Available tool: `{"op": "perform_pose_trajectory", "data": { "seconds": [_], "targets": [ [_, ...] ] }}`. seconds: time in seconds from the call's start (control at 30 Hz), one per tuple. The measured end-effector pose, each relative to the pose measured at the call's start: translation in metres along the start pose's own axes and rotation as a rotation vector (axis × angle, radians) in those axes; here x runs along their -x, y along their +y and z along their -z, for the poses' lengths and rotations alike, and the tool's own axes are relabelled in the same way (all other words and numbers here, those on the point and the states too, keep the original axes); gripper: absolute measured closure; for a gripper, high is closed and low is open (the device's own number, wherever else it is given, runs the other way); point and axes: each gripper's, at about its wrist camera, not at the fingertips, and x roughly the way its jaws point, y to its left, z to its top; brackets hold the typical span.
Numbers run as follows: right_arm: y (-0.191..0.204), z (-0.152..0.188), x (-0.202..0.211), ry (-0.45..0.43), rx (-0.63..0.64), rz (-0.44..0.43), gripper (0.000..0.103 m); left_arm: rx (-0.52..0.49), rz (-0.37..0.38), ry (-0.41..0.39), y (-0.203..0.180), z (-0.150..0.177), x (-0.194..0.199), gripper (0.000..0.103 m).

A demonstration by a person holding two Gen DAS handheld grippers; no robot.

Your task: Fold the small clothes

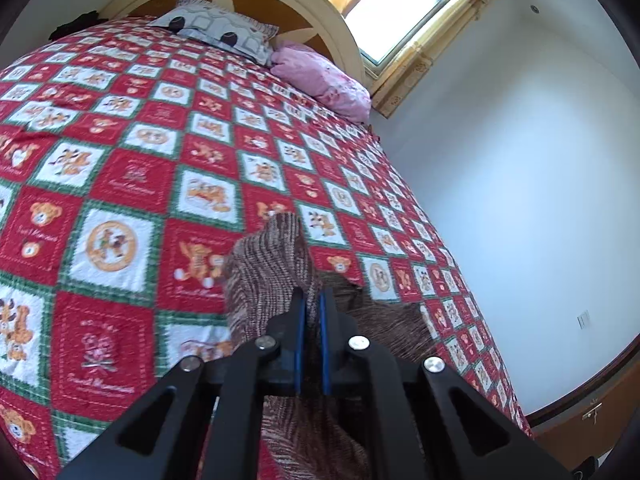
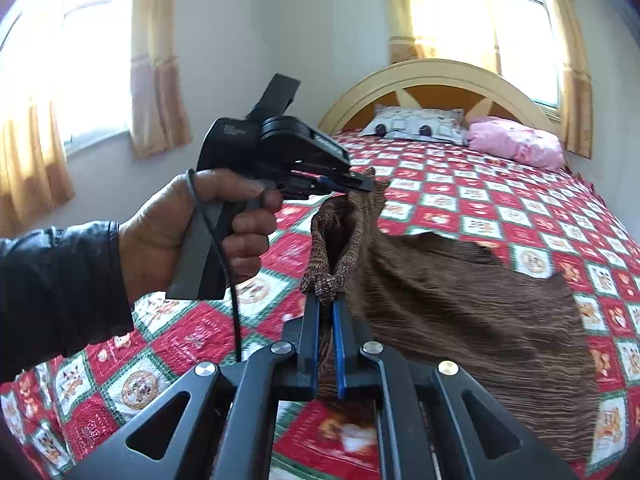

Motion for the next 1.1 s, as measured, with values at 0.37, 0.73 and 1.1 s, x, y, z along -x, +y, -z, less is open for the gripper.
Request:
{"op": "perform_pose_trajectory", "data": {
  "seconds": [0.37, 0.73, 1.1],
  "targets": [
    [-0.085, 0.018, 0.049, -0.033, -0.193, 0.047, 0.098, -0.104, 0.025, 0.042, -0.084, 0.001, -0.045, 0.096],
    [-0.146, 0.061, 0.083, -0.006, -0.341, 0.117, 0.098, -0.206, 0.064, 0.141, -0.155, 0.034, -0.114, 0.097],
    [-0.200, 0.108, 0.080, 0.118, -0.528, 0.153, 0.098, -0.230, -0.027, 0.256, -0.182, 0.070, -0.179, 0.094]
  ]
}}
